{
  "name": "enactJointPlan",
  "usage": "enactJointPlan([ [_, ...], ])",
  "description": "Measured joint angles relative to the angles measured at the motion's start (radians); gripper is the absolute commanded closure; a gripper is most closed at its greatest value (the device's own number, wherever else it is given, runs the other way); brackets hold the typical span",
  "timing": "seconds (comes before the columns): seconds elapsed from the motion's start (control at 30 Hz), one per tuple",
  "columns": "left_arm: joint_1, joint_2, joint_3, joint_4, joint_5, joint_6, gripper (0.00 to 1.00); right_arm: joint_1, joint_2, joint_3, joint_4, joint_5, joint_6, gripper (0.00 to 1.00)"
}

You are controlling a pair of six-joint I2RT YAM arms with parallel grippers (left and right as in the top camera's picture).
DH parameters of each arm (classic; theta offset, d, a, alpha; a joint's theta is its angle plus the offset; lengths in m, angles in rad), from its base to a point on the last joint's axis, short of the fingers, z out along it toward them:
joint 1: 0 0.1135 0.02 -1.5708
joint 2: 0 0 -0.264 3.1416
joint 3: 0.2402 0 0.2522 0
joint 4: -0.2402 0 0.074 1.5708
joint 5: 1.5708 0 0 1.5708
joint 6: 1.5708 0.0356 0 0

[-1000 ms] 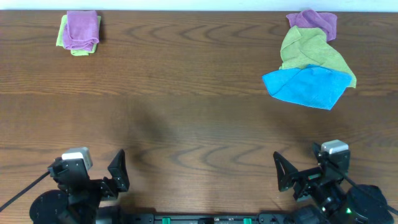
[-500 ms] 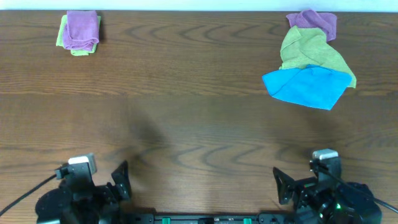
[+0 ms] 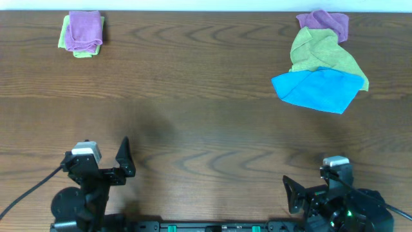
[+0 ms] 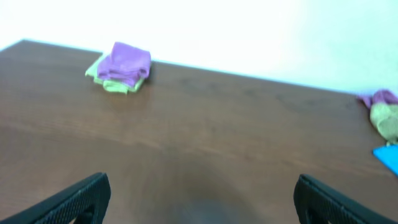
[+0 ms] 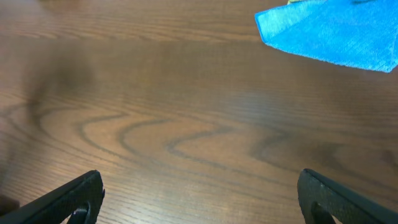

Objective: Fold the cloth

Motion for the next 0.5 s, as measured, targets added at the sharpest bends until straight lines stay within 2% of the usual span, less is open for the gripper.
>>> enactJointPlan([
  [0.17,0.000,-0.037,-0.132,0.110,-0.023,0.000,0.05,0.000,0.000,0.000,0.000,0.000,0.000,0.01],
  [0.5,0.000,-0.082,-0.251,0.167,-0.107,0.000,0.05,0.000,0.000,0.000,0.000,0.000,0.000,0.01],
])
